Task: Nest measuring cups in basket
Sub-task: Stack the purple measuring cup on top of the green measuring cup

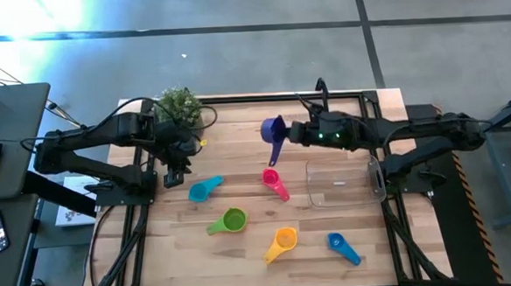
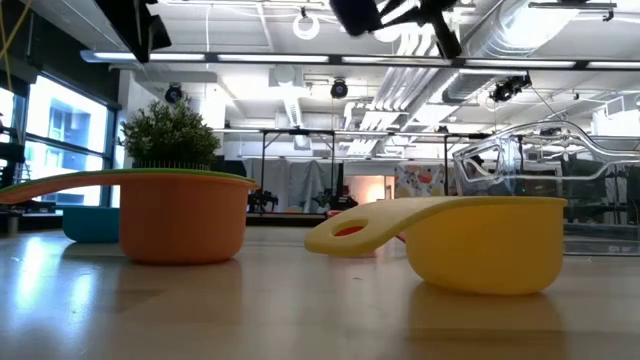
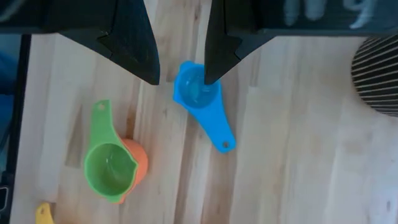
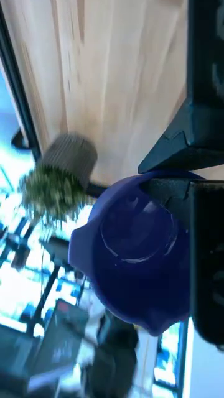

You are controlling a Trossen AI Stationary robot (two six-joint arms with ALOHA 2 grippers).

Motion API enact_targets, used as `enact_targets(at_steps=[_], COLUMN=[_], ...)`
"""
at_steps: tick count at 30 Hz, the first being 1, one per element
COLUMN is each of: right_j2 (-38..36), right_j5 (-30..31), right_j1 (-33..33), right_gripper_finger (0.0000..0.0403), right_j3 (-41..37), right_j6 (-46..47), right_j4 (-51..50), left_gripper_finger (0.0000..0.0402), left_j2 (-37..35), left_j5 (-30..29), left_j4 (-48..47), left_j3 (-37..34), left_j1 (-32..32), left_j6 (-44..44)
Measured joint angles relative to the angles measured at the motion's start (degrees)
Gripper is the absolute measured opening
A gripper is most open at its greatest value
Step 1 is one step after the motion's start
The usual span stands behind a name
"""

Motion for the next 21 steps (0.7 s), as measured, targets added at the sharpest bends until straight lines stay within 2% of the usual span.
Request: enact_targets(at_steps=[11,16,21], right_j2=[1.45,2.87,5.46], right_j5=[8.96,10.24,11.14], right_j1=[13.04,17.14,19.87], right_gripper_finger=[0.0,0.0,0.0], right_j3=[0.13,0.3,2.53], right_j6=[1.89,1.66,0.06], right_j4=[6.38,10.28,9.66], left_gripper_finger=[0.0115,0.0115,0.0115], left_j2=[-0.02,0.01,0.0], left_j5=[0.02,0.01,-1.2], left_j4=[-0.04,0.04,2.11], left_j3=[0.0,0.0,0.0], left_j1=[-4.34,-8.27,-12.9], left_j6=[-8.3,-10.99,-15.64])
